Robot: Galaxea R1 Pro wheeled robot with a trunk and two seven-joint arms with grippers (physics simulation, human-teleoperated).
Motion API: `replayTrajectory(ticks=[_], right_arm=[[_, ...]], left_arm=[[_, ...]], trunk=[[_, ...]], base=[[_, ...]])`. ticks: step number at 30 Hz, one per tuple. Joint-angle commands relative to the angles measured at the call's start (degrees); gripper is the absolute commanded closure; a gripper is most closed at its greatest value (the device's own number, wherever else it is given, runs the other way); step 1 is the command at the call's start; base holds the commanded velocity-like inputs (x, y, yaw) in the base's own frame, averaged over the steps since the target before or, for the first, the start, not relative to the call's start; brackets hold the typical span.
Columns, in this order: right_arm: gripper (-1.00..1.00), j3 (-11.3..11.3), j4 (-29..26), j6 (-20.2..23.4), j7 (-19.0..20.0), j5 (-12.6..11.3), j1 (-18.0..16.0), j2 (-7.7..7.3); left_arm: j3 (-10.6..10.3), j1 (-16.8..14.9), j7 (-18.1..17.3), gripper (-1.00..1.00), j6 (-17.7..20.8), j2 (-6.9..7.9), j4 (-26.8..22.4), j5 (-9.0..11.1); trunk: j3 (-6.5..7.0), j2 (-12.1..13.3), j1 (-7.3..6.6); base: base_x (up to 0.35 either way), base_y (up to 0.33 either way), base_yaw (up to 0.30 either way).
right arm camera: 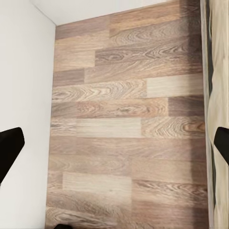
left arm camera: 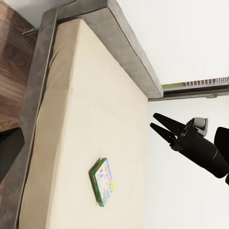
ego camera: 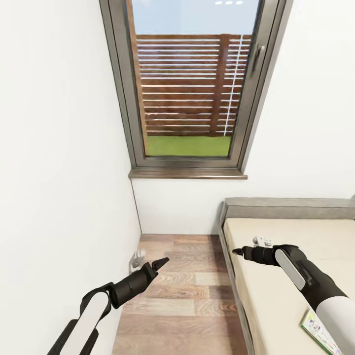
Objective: Put all the toys in the child's room - the three board games (two on the bed and one on the table), the two jigsaw puzzles on the table, and the tennis ball on the table - inside the toy box on the table in the child's room.
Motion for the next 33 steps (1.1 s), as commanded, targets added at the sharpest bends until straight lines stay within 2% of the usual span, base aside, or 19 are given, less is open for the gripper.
replayTrajectory(ticks=[1,10,23,33], right_arm=[[-1.0,0.12,-0.03,0.16,0.23,0.22,-0.06,-0.05],[-1.0,0.11,-0.03,0.2,0.23,0.22,-0.06,-0.05],[-1.0,0.11,-0.03,0.21,0.24,0.22,-0.06,-0.05],[-1.0,0.11,-0.03,0.21,0.23,0.22,-0.06,-0.05]], left_arm=[[-0.02,-0.04,-0.08,-1.0,0.14,0.03,-0.03,0.03],[-0.02,-0.04,-0.08,-1.0,0.14,0.03,-0.03,0.03],[-0.02,-0.04,-0.05,-1.0,0.14,0.03,0.01,0.03],[-0.02,-0.04,-0.01,-1.0,0.14,0.03,0.04,0.03]], trunk=[[-0.11,-0.11,0.07],[-0.11,-0.11,0.07],[-0.11,-0.11,0.07],[-0.11,-0.11,0.07]], base=[[0.335,0.0,-0.09],[0.335,0.0,-0.145],[0.322,0.0,-0.249],[0.125,0.0,-0.274]])
